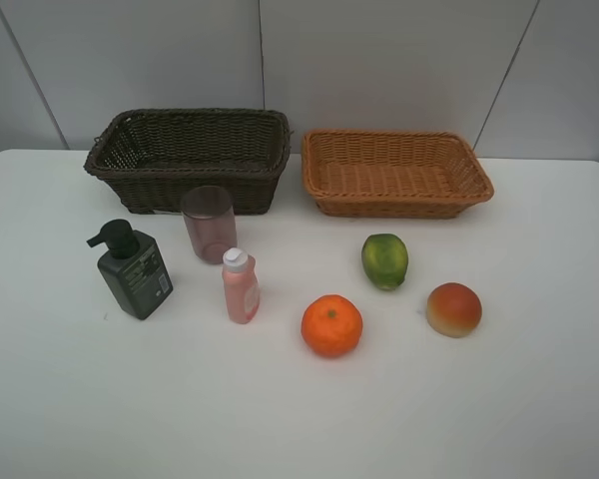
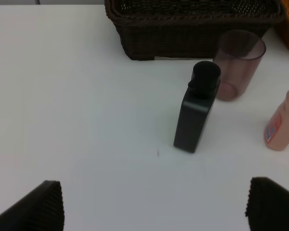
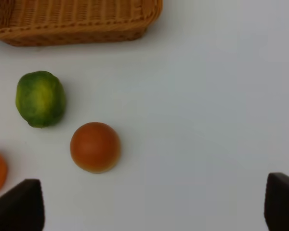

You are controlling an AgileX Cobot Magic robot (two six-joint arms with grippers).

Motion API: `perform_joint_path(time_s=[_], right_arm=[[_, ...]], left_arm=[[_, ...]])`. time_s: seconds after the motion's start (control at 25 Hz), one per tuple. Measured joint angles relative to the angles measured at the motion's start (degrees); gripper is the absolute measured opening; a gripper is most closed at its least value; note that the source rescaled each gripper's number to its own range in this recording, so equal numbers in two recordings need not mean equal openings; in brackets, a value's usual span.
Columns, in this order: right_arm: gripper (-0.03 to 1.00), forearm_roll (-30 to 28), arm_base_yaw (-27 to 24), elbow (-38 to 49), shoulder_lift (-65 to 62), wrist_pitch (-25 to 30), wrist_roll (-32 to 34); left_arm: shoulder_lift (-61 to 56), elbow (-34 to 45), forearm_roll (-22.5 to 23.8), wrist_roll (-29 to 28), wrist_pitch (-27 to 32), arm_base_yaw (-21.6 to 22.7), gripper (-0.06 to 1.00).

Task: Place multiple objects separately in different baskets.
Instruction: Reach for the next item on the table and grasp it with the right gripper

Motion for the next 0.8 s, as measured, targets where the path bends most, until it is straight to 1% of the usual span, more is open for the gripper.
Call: perform_joint_path(time_s=[0.16,0.44,0.48,0.64,0.72,0.8], right_arm=[[0.97,-2.8,3.6,-2.5,3.6,-0.3,0.0],[0.97,-6.9,10.8,-2.8,11.7,-2.1,0.0],[0.97,-7.2,12.3,-2.8,12.8,-3.3,0.0],[0.97,-7.2,19.4,-2.8,18.8,-10.8,0.0],[0.97,-5.6,22.6,-2.8,22.4,-15.0,0.0],[0.97,-2.3,25.3,-2.8,25.8,-17.4,0.0]], left_arm=[[0.0,0.0,0.0,0.0,0.0,0.0,0.98],[0.0,0.0,0.0,0.0,0.0,0.0,0.98],[0.0,0.0,0.0,0.0,0.0,0.0,0.98],[0.0,0.0,0.0,0.0,0.0,0.0,0.98],[0.0,0.0,0.0,0.0,0.0,0.0,0.98],[0.0,0.0,0.0,0.0,0.0,0.0,0.98]])
